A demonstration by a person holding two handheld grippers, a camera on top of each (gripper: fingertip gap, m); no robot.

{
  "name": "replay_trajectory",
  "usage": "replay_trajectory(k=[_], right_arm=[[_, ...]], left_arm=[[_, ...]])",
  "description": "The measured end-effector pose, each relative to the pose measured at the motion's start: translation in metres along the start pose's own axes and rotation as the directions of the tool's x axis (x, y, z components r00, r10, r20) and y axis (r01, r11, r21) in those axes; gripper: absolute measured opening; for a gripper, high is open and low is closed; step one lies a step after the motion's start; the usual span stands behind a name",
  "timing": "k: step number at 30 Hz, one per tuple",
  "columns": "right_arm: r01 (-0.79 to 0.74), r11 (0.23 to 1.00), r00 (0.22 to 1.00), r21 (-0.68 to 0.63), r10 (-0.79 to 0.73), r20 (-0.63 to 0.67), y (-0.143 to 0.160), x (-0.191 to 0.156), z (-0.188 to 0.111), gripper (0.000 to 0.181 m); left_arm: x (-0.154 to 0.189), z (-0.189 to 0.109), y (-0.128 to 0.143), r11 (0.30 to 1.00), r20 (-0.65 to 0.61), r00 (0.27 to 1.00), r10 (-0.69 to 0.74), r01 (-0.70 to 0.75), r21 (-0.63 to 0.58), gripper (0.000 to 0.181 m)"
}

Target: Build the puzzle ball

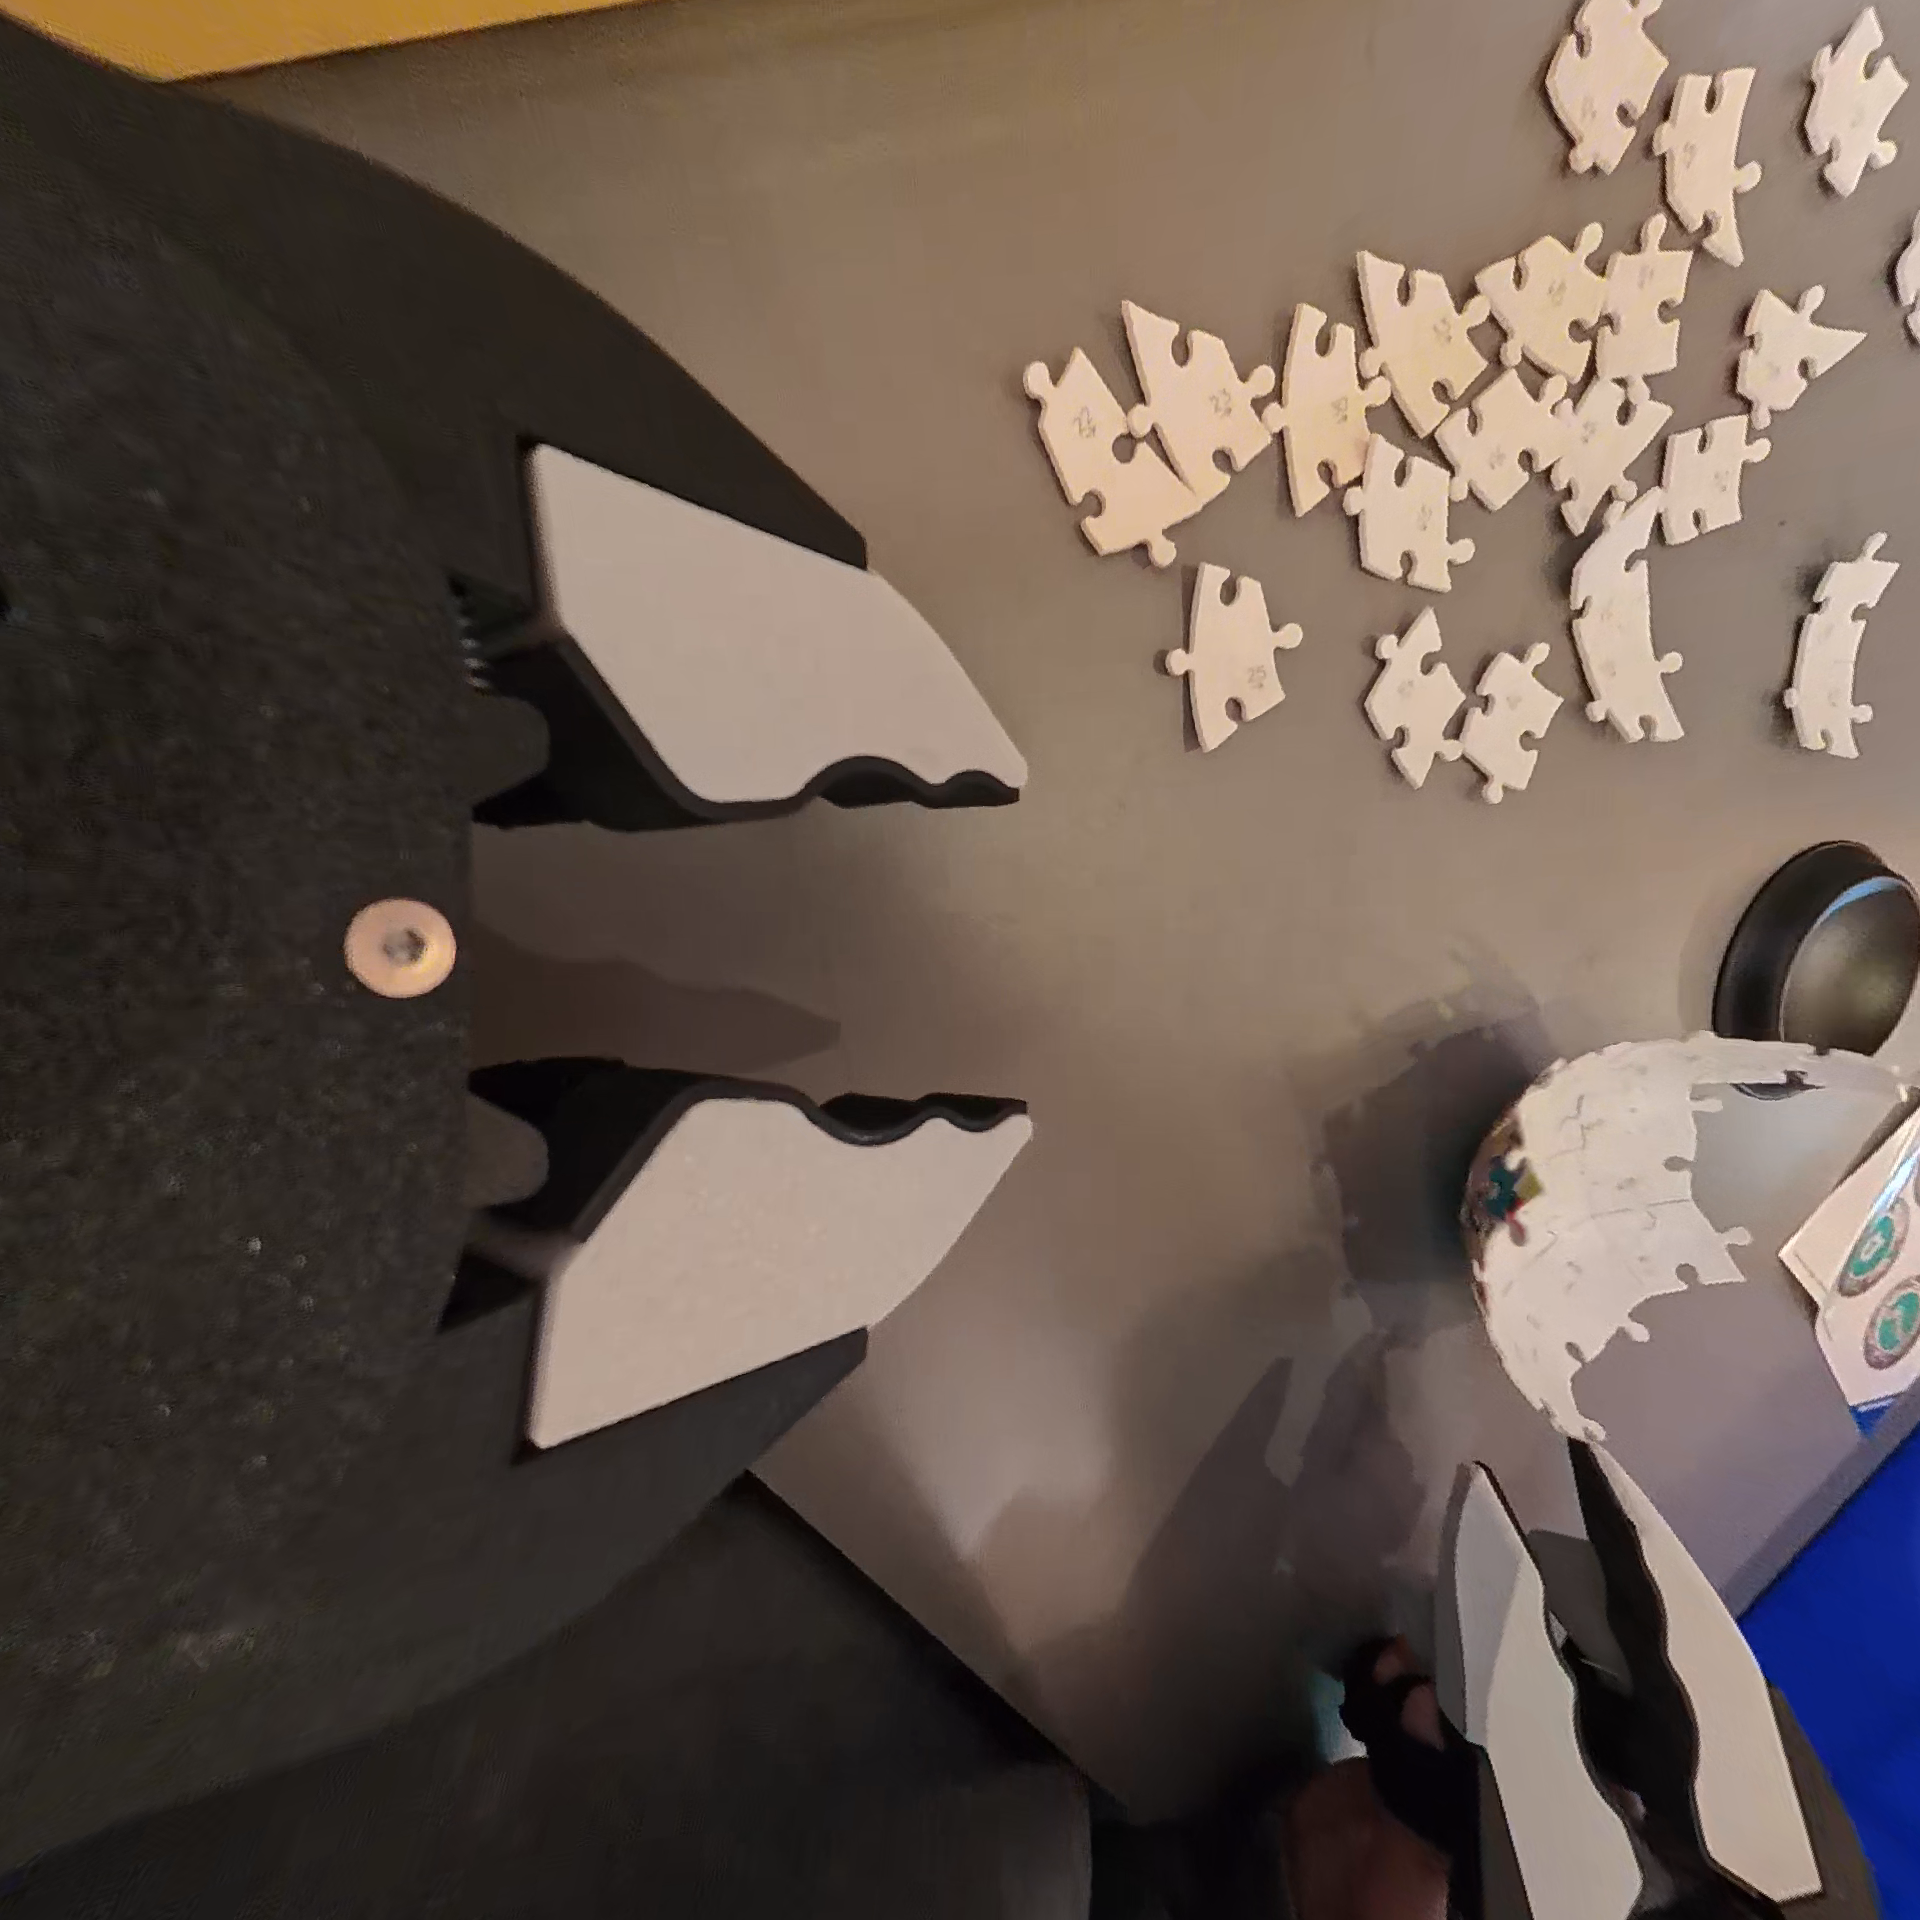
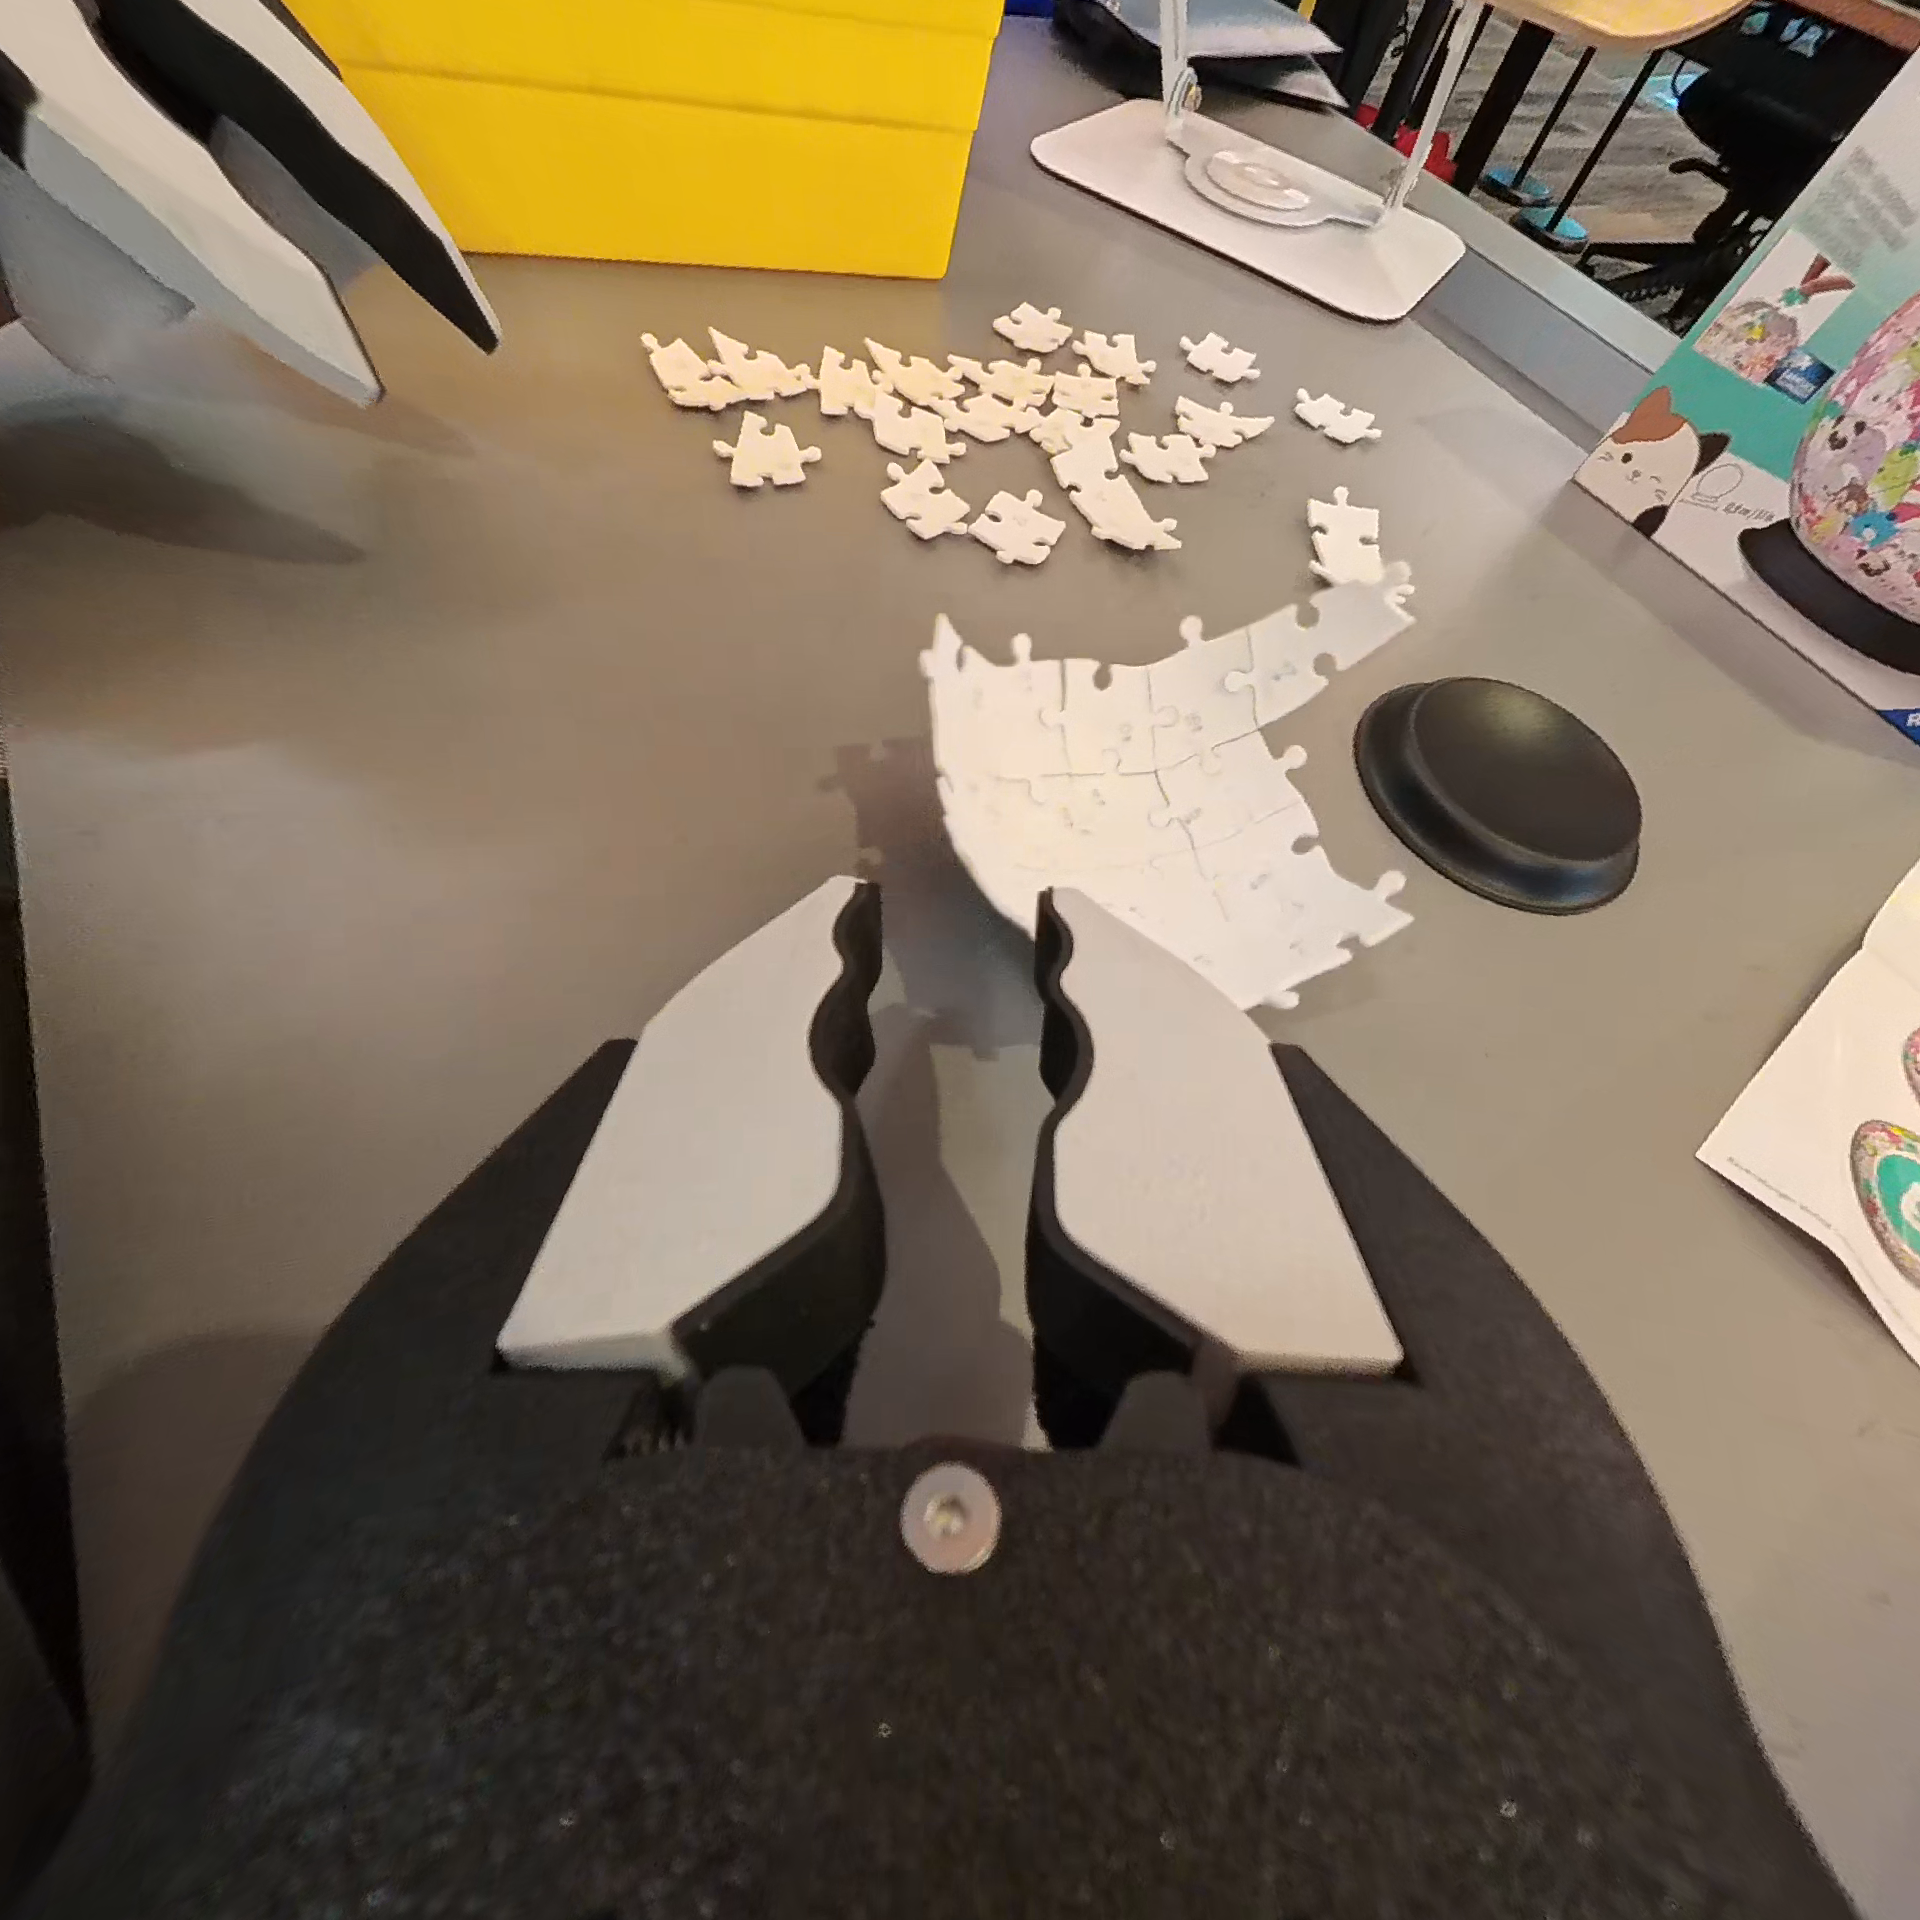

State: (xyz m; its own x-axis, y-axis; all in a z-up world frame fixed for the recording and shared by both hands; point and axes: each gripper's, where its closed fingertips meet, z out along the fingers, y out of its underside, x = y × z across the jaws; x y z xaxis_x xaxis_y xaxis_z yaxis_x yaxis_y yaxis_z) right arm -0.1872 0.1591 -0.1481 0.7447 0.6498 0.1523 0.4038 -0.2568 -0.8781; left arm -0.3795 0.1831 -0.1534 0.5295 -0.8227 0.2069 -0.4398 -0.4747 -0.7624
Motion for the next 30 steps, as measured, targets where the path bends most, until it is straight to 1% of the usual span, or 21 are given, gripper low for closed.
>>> replay_trajectory(k=[5, 11, 13, 14, 16, 17, 21, 30], right_arm=[[0.013, 0.999, 1.000, 0.036, -0.013, 0.003, -0.004, -0.002, -0.004, 0.026], [-0.007, 0.996, 1.000, 0.084, 0.007, 0.004, -0.010, 0.000, -0.009, 0.025], [-0.006, 0.996, 1.000, 0.086, 0.006, 0.005, -0.010, 0.000, -0.009, 0.025], [-0.003, 0.996, 1.000, 0.086, 0.003, 0.005, -0.010, 0.000, -0.009, 0.025], [0.002, 0.997, 1.000, 0.082, -0.002, 0.004, -0.010, -0.001, -0.008, 0.025], [0.004, 0.997, 1.000, 0.080, -0.004, 0.004, -0.010, -0.001, -0.008, 0.025], [0.006, 0.997, 1.000, 0.078, -0.006, 0.005, -0.009, -0.001, -0.008, 0.025], [0.003, 0.996, 1.000, 0.091, -0.003, 0.000, -0.011, -0.001, -0.009, 0.025]], left_arm=[[-0.001, 0.003, 0.000, 1.000, 0.014, 1.000, 0.010, -0.010, -0.009, 0.052], [-0.007, 0.005, 0.001, 1.000, 0.058, 0.998, 0.017, -0.016, -0.017, 0.053], [-0.014, 0.003, -0.001, 1.000, 0.104, 0.994, 0.012, -0.011, -0.011, 0.053], [-0.021, 0.002, -0.002, 1.000, 0.148, 0.989, 0.001, -0.001, -0.001, 0.053], [-0.037, -0.004, -0.004, 0.999, 0.232, 0.972, -0.038, 0.034, 0.020, 0.053], [-0.041, -0.006, -0.004, 0.998, 0.249, 0.967, -0.061, 0.056, 0.028, 0.054], [-0.048, -0.005, 0.001, 0.992, 0.261, 0.958, -0.123, 0.122, 0.020, 0.056], [-0.046, -0.005, 0.001, 0.994, 0.260, 0.960, -0.104, 0.105, 0.009, 0.055]])
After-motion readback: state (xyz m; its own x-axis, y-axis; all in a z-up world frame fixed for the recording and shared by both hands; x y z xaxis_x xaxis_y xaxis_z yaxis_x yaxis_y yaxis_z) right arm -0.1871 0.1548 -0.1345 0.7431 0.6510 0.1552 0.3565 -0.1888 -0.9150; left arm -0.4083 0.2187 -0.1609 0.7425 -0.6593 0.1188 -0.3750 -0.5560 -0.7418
